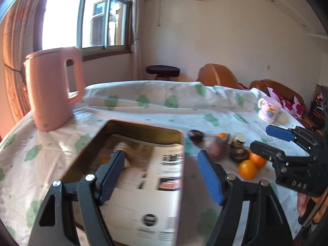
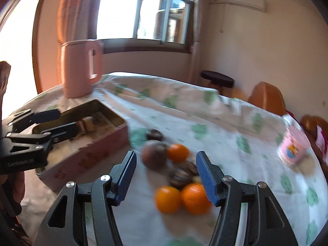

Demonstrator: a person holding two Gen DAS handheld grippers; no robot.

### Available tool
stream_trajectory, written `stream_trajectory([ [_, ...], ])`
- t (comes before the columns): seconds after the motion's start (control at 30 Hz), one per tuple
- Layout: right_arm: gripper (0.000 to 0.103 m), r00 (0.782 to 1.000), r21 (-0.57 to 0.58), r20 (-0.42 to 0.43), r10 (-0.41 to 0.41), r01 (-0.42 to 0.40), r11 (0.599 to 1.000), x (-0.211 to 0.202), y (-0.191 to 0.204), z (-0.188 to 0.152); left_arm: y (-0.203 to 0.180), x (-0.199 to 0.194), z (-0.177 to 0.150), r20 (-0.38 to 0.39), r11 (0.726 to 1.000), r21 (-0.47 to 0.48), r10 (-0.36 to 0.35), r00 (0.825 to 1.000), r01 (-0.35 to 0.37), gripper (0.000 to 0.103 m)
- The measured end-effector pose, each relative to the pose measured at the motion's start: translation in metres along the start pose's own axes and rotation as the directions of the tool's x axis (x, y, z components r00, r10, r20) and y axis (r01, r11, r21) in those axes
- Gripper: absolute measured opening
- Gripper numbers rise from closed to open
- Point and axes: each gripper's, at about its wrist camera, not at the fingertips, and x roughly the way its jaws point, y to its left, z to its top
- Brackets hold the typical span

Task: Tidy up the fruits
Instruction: 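Open the right gripper over the tin box while the left gripper releases the yellow fruit inside, then grasp a large orange with the right gripper while the left gripper grasps another orange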

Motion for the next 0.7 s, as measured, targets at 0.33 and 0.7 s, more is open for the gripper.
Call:
stream_trajectory([
  [0.33,0.067,0.997,0.161,-0.08,0.018,-0.005,0.987,0.012,-0.048,-0.027,-0.067,0.028,-0.01,-0.065,0.995,0.086,-0.034,0.997,0.039,0.076],
  [0.7,0.067,0.986,0.196,-0.157,0.06,-0.029,0.98,0.035,-0.053,-0.039,-0.082,0.036,-0.011,-0.084,0.993,0.101,-0.045,0.995,0.053,0.076],
])
